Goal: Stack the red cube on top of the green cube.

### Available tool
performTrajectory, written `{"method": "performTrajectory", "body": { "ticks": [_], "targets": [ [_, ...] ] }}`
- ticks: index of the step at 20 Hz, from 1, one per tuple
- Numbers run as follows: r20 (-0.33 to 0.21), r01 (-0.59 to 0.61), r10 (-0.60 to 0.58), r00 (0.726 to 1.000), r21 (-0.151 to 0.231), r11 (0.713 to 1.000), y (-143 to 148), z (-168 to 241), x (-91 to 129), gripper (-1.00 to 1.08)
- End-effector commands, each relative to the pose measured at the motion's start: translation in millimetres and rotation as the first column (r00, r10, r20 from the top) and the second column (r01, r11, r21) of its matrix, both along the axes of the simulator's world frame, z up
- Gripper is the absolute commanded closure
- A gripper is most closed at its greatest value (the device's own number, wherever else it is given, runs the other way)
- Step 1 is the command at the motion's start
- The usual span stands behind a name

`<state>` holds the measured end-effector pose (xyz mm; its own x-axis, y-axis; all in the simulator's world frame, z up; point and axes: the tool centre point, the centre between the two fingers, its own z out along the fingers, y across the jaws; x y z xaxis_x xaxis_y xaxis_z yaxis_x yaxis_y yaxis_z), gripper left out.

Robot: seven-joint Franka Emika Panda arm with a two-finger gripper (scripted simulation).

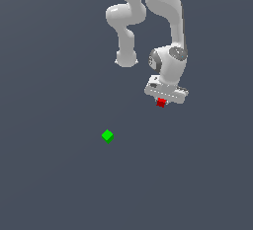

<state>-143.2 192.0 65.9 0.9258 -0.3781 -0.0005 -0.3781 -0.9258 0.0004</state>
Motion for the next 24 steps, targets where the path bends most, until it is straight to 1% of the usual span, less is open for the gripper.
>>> {"method": "performTrajectory", "body": {
  "ticks": [1,6,10,18,24],
  "targets": [
    [0.001,0.000,0.000,1.000,0.000,1.000,0.0,16.8,0.1,1.08],
    [0.001,0.000,0.000,1.000,0.000,1.000,0.1,41.6,0.3,1.08],
    [0.001,0.001,-0.001,1.000,0.000,1.000,0.1,51.9,0.8,1.08],
    [0.001,0.001,-0.001,1.000,0.000,1.000,-2.1,53.0,2.9,1.08],
    [0.001,0.001,-0.001,1.000,0.000,1.000,-21.6,49.1,14.5,1.08]
  ]
}}
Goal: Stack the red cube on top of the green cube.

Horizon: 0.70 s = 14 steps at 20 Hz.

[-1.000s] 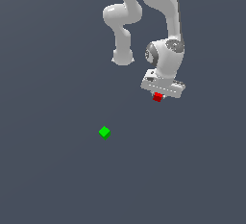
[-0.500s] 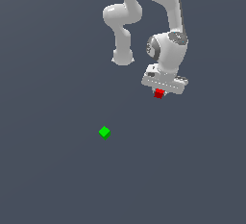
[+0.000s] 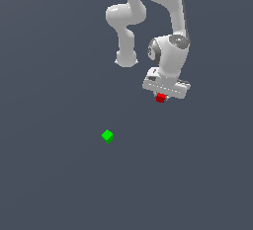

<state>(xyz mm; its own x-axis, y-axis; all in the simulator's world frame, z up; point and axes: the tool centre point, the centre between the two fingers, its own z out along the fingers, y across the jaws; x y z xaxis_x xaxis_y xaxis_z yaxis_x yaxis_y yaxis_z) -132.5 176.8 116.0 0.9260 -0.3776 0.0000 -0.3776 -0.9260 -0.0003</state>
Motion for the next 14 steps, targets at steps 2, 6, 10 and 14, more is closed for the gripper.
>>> {"method": "performTrajectory", "body": {
  "ticks": [2,6,10,14],
  "targets": [
    [0.000,0.001,-0.001,1.000,-0.001,1.000,-17.2,-3.3,10.3,1.08],
    [0.000,0.001,-0.001,1.000,-0.001,1.000,-45.9,-9.2,27.4,1.08],
    [0.001,0.001,-0.001,1.000,-0.001,1.000,-81.9,-16.6,49.3,1.08],
    [0.001,0.001,-0.001,1.000,-0.001,1.000,-121.7,-24.8,74.0,1.08]
  ]
}}
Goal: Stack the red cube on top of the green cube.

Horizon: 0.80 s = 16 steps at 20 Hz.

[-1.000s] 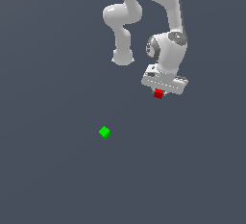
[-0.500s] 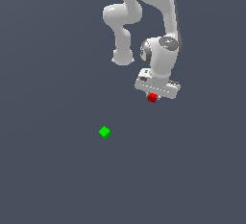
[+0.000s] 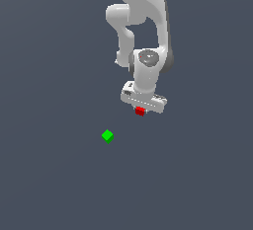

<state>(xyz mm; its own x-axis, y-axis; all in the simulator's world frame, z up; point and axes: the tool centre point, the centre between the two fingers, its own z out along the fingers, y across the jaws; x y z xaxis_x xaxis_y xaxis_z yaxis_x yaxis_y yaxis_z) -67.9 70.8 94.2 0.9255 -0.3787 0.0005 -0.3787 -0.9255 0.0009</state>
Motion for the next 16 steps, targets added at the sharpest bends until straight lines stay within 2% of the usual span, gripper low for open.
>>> {"method": "performTrajectory", "body": {
  "ticks": [1,9,16],
  "targets": [
    [0.001,0.000,0.000,1.000,0.000,1.000,-25.9,-5.0,15.8,1.08],
    [0.001,0.000,0.000,1.000,0.000,1.000,-101.2,-20.6,64.7,1.08],
    [0.000,-0.001,0.001,1.000,0.000,1.000,-139.8,-28.8,91.9,1.08]
  ]
}}
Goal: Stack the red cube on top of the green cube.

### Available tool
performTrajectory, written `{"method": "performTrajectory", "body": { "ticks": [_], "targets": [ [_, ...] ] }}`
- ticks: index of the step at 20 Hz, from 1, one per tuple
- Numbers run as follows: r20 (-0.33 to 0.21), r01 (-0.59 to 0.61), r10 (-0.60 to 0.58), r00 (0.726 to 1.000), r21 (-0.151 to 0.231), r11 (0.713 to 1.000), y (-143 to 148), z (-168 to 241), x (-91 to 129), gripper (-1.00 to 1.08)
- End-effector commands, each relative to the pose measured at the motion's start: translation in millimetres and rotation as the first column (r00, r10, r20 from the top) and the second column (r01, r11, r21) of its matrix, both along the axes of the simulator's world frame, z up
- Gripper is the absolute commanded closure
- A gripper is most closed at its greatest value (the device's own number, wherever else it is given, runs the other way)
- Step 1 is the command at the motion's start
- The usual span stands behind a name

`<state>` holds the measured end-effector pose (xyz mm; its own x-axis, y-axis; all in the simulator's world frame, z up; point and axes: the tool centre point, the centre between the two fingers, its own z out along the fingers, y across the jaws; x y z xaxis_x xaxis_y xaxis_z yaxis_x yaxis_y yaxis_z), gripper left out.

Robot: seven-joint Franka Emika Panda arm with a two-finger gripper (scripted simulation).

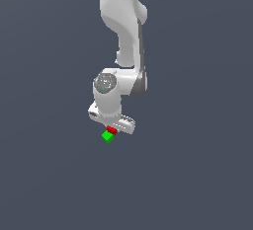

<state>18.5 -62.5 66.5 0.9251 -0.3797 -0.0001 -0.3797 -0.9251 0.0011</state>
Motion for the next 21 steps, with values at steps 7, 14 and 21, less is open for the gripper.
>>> {"method": "performTrajectory", "body": {
  "ticks": [7,14,21],
  "targets": [
    [0.001,-0.002,0.002,1.000,0.001,1.000,-23.6,-4.7,18.3,1.08],
    [0.001,-0.002,0.002,1.000,0.001,1.000,-26.0,-5.1,20.2,-0.92],
    [0.001,-0.002,0.002,1.000,0.001,1.000,-26.0,-5.1,20.2,-0.92]
  ]
}}
